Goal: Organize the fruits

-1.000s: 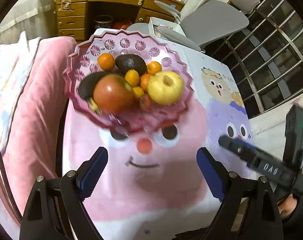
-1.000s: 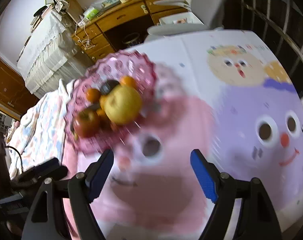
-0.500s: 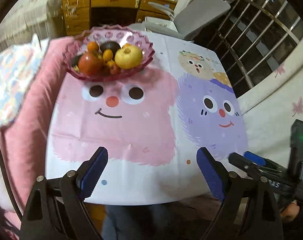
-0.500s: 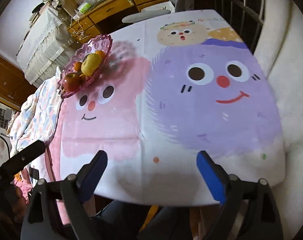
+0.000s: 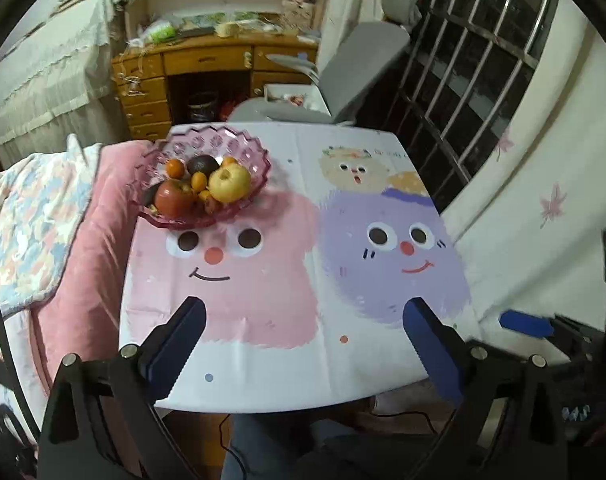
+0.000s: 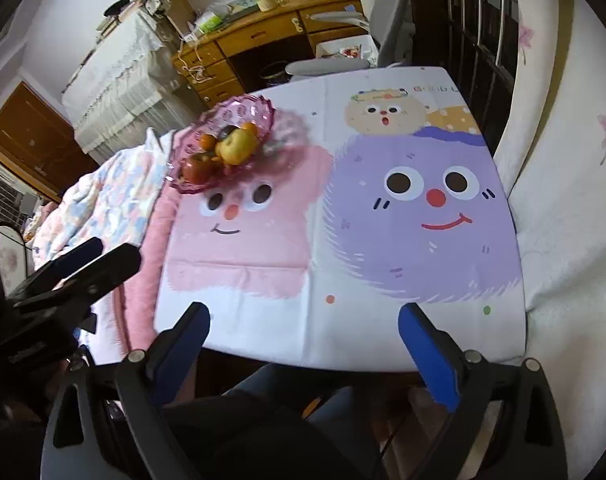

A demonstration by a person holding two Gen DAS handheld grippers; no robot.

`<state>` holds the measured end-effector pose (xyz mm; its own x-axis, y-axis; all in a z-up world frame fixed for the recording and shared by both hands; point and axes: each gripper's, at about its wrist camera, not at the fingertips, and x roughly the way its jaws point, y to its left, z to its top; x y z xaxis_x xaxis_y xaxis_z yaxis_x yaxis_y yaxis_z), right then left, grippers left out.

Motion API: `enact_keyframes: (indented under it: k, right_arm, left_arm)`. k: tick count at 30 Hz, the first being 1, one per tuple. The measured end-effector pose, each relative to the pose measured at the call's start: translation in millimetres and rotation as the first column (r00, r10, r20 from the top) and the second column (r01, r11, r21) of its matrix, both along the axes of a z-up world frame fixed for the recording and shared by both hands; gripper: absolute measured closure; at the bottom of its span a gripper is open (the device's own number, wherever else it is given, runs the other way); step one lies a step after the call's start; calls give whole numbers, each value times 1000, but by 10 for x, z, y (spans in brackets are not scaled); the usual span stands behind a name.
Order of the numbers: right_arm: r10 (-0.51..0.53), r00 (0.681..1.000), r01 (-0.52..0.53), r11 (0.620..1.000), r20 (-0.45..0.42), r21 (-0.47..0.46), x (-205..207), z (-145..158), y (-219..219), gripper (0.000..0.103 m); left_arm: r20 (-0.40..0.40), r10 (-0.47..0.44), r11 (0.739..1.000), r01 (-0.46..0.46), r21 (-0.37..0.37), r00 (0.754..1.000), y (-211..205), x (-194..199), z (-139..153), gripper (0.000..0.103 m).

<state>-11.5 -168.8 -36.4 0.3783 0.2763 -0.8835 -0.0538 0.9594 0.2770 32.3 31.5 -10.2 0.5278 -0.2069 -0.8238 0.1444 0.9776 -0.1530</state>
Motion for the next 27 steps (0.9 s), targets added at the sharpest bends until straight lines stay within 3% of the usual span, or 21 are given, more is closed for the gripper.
enact_keyframes:
  k: [3,10,20,27]
  right_arm:
    - [18,999,-17,999,27,-31,-121,97,43,0]
    - [-31,995,37,997,99,-67,-252,157,7,0]
    - [-24,988,40,994,152,-104,-283,193,46,0]
    - [-12,990,27,994,138,-104,-297,178,51,0]
  left_arm:
    - [30,50,998,-51,21,998,16,-84,91,1]
    - [36,140,988,-142,54,990,58,-175,40,1]
    - [33,146,984,-148,97,989,-25,-243,-14,1]
    - [34,136,985,-139,99,990,-60,-285,-24,1]
